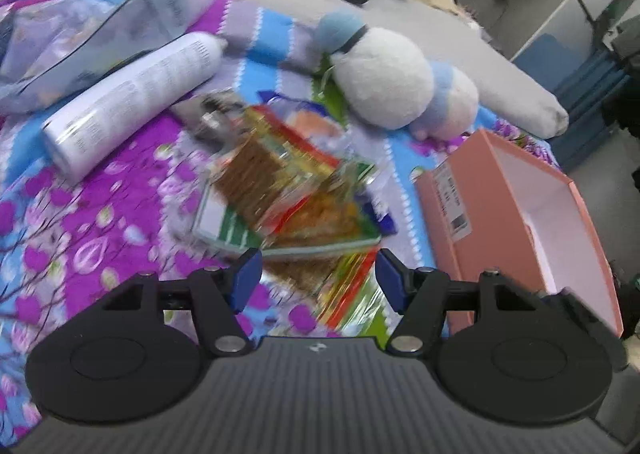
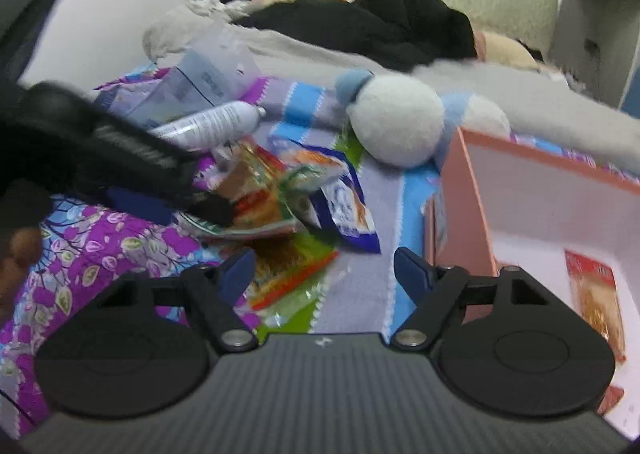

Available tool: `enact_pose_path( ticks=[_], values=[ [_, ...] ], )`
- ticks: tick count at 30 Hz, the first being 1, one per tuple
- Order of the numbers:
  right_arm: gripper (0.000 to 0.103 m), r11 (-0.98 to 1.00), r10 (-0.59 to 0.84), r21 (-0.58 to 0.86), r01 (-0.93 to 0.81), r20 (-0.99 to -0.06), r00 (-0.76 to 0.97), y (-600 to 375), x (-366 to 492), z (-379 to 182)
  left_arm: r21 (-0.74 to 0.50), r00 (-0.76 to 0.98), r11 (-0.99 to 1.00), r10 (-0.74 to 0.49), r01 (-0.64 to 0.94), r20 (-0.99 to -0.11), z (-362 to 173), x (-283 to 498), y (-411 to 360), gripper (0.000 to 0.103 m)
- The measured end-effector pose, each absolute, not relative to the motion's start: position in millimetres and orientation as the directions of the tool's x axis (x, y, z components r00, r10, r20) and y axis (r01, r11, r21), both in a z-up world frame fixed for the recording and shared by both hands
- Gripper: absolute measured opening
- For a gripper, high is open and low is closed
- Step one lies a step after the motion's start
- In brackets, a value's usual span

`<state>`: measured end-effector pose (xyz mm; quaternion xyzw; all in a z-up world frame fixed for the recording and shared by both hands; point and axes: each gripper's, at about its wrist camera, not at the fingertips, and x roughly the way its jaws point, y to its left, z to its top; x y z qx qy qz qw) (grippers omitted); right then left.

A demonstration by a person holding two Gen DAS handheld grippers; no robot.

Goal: Organize snacks

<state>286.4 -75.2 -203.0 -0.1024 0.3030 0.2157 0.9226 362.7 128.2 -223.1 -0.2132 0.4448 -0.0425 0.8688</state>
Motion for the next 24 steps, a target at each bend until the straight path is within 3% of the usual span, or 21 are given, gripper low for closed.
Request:
enact_pose_path(
  ticks=[8,19,20,21,24],
  values=[
    [0.076,0.88,0.363,0.023,-0.474,-0.677,0.64,-57.2,302.5,-239.1,-0.408,0.609,0.912,-0.299,-0.045,-0.735,-221.5,392.2,113.6,0.065],
    [0.072,0.912,0.364,0.151,-0.381,-0.724,0.586,-60.2,323.8,-266.9,-0.339,0.576,0.941,-0.28,0.005,-0.768,-235.9,421.0,95.5,0.04],
    [0.071,0.909,0.38,0.178,-0.377,-0.725,0.575,-62.1,325.6,-268.3,-0.332,0.576,0.943,-0.275,0.005,-0.77,-237.0,422.0,94.7,0.037],
    [0.061,0.907,0.39,0.194,-0.373,-0.721,0.573,-63.7,328.0,-268.9,-0.325,0.573,0.946,-0.269,0.005,-0.774,-238.5,423.4,93.8,0.035],
    [0.044,0.912,0.386,0.203,-0.357,-0.72,0.576,-65.6,331.0,-270.0,-0.318,0.571,0.948,-0.26,-0.002,-0.779,-240.6,424.5,94.9,0.031]
  ],
)
